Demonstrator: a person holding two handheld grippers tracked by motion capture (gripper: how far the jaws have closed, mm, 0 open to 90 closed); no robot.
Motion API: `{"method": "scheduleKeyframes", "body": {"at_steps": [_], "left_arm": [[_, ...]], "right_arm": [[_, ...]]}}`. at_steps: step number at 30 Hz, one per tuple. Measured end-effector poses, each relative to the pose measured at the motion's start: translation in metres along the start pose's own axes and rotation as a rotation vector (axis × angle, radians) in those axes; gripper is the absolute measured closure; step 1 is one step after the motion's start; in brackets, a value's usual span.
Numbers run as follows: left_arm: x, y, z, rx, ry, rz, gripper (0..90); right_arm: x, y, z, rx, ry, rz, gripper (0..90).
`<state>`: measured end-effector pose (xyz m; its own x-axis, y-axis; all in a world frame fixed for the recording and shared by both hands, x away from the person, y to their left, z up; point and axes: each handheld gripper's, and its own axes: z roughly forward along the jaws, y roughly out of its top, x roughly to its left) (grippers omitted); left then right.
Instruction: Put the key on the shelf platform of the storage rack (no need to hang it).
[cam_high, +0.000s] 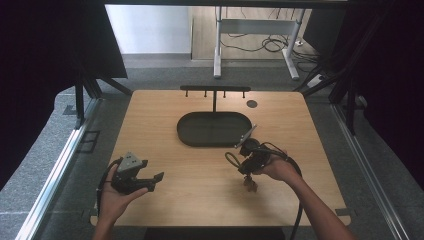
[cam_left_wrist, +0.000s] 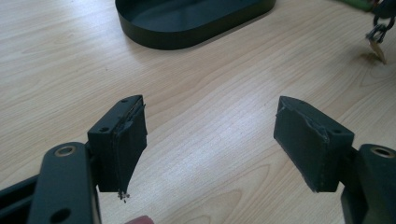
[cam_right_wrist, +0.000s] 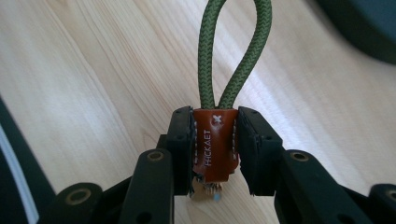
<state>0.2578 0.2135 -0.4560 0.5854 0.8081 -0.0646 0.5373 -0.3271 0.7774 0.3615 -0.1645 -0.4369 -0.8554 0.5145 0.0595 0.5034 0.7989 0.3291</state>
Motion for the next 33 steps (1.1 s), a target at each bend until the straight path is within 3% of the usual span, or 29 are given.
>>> {"method": "scheduleKeyframes", "body": {"at_steps": [2, 8, 20, 33], "left_arm": [[0.0, 0.0, 0.0, 0.0, 0.0, 0.0, 25.8], [-0.001, 0.0, 0.001, 0.0, 0.0, -0.001, 25.8], [0.0, -0.001, 0.002, -0.006, -0.017, -0.013, 26.2], [0.005, -0.002, 0.001, -0.011, -0.004, -0.029, 26.2]], "right_arm": [[0.0, 0.002, -0.012, -0.02, -0.008, -0.006, 67.4], [-0.002, 0.009, -0.026, -0.032, -0.023, -0.022, 67.4], [-0.009, 0.025, -0.041, -0.038, -0.034, -0.051, 67.3], [-0.021, 0.047, -0.051, -0.04, -0.05, -0.085, 67.3]]}}
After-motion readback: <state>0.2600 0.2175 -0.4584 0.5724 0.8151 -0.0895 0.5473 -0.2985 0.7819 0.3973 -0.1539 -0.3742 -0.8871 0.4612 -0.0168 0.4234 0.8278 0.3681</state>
